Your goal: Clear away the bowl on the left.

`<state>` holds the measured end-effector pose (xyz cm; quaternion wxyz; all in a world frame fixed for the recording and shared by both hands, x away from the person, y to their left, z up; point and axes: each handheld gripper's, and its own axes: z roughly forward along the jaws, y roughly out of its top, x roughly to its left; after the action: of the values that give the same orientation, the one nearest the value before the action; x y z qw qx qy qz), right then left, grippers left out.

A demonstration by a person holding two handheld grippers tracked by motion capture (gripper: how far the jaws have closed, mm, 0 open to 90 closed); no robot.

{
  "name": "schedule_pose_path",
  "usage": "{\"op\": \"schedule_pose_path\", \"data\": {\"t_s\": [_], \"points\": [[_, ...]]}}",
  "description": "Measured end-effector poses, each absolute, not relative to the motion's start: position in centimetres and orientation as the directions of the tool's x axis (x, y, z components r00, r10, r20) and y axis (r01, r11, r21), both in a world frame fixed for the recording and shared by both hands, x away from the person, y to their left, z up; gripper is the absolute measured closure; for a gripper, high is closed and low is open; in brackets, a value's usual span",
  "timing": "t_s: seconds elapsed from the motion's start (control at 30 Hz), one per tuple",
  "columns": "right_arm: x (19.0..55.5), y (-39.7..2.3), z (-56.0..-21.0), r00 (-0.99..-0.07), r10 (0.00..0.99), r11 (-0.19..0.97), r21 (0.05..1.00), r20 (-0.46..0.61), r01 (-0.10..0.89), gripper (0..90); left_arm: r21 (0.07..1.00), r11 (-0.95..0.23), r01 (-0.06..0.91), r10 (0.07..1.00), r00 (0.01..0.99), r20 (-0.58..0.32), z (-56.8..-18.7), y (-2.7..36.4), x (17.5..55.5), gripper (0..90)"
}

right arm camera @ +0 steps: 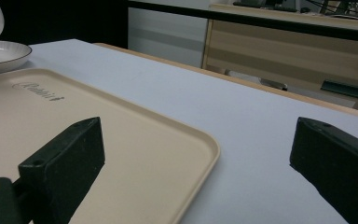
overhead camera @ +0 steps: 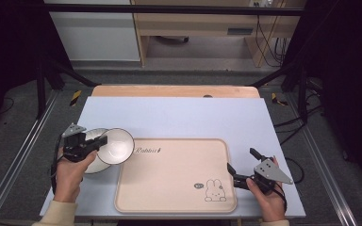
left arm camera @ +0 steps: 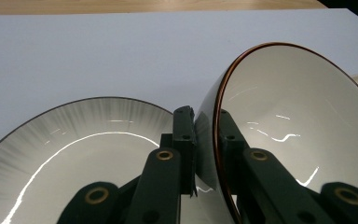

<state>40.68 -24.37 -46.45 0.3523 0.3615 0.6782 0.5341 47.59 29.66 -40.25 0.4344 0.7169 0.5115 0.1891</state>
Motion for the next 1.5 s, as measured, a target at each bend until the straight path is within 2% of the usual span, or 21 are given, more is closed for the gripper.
{"op": "schedule_pose_path", "data": {"t_s": [1.5], "points": [[40.6,-24.6,-46.4,-0.485,0.87,0.165,0.98,-0.091,0.112,3.3,0.813,-0.227,0.537,0.83,0.543,-0.127,-40.6,22.7,46.7,81.6]]}}
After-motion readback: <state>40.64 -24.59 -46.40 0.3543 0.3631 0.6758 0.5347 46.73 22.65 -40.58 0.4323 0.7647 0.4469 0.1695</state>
